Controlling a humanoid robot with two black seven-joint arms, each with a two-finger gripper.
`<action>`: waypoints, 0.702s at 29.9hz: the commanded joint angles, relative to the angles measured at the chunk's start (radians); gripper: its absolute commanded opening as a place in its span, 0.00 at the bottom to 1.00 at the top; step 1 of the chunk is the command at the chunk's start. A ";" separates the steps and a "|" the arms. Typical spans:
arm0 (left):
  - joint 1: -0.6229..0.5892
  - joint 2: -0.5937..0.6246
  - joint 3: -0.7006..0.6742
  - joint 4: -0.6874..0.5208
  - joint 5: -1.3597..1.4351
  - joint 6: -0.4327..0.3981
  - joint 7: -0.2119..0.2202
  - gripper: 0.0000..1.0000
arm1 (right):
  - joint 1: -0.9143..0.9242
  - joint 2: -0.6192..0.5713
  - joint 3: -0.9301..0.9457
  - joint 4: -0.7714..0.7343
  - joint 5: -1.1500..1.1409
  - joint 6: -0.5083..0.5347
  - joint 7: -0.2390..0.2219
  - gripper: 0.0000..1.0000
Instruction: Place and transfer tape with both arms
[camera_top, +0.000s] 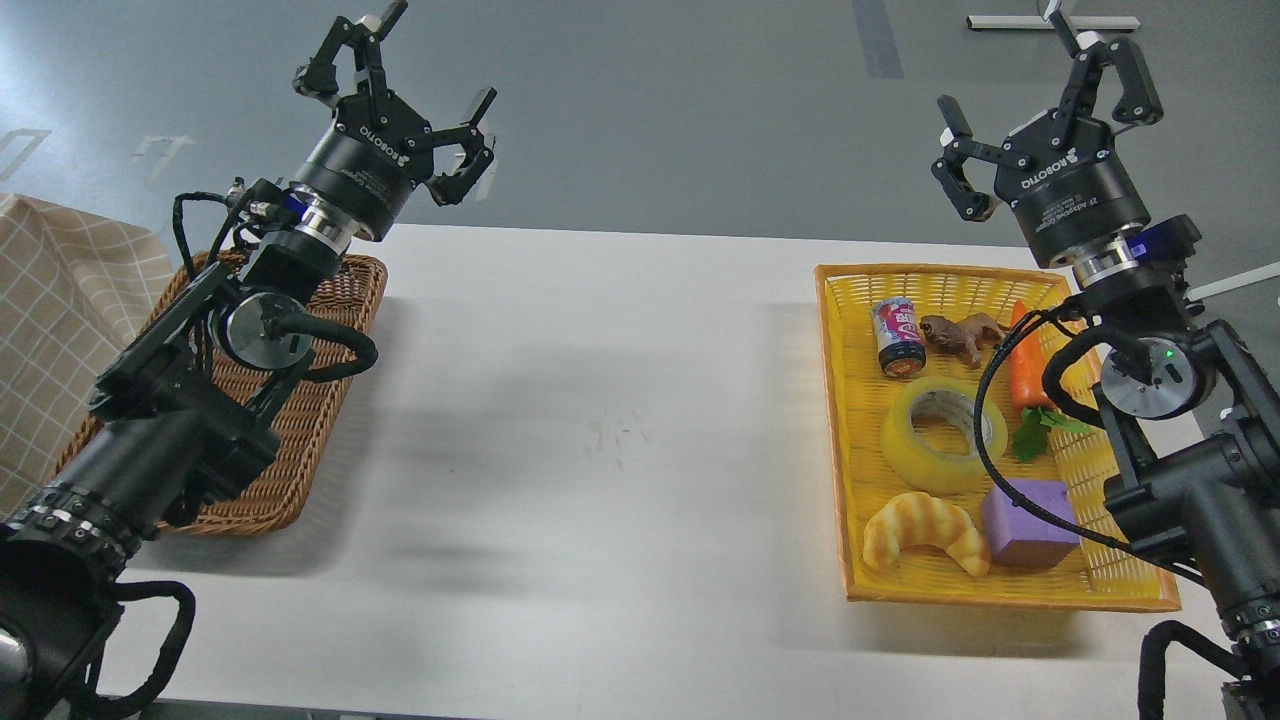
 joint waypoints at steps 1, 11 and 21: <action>0.002 0.000 0.000 0.000 0.000 0.000 -0.003 0.98 | 0.002 0.001 0.000 0.000 0.000 0.000 0.000 1.00; 0.000 0.002 0.000 0.000 -0.002 0.000 -0.002 0.98 | 0.002 0.006 0.000 0.000 0.000 0.000 0.000 1.00; 0.000 0.000 0.000 0.000 0.000 0.000 -0.003 0.98 | 0.002 0.006 0.000 0.000 0.000 0.000 0.000 1.00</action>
